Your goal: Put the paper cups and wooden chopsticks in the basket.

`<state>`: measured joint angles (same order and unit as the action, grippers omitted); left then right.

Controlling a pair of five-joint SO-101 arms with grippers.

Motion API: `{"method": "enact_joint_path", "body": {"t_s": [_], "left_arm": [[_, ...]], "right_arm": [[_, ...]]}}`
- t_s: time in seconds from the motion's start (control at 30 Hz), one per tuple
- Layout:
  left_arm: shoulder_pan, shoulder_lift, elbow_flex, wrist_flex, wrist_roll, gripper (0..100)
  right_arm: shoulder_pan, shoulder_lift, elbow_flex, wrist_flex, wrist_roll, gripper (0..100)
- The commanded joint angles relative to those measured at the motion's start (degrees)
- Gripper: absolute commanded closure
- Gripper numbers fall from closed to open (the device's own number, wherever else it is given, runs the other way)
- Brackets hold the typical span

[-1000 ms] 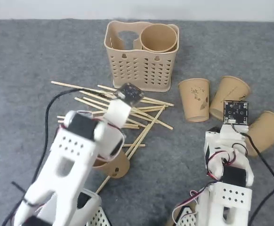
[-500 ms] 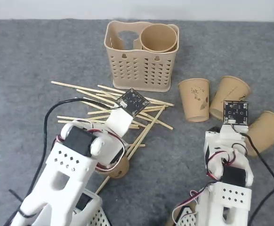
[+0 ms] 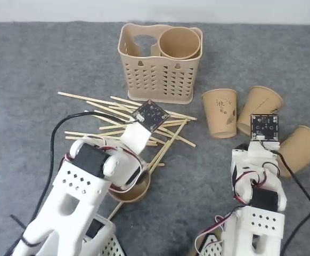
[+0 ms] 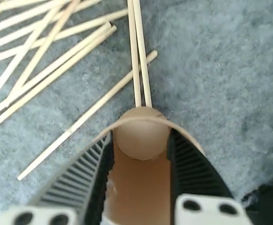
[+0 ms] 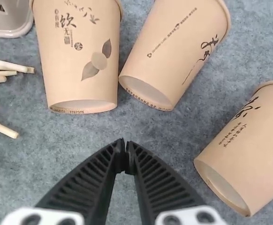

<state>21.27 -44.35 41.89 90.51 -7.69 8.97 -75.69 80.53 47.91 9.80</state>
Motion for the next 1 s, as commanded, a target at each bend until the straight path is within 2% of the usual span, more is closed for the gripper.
{"method": "enact_joint_path", "body": {"t_s": [0.0, 0.57, 0.77, 0.97], "left_arm": [[0.0, -1.7, -1.0, -2.1, 0.7, 82], [-0.2, -1.8, -5.3, -2.4, 2.7, 82], [-7.0, -1.8, -7.3, -4.0, 2.5, 82], [-7.8, -1.7, 0.2, -3.9, -4.6, 82]], "right_arm": [[-0.4, -1.2, -0.4, -1.3, 0.8, 98.6], [-0.4, -0.9, -0.2, -2.3, 0.9, 98.6], [-0.4, -0.9, -0.2, -2.3, 0.9, 98.6], [-0.4, -0.9, -0.2, -2.2, 0.9, 98.6]]}}
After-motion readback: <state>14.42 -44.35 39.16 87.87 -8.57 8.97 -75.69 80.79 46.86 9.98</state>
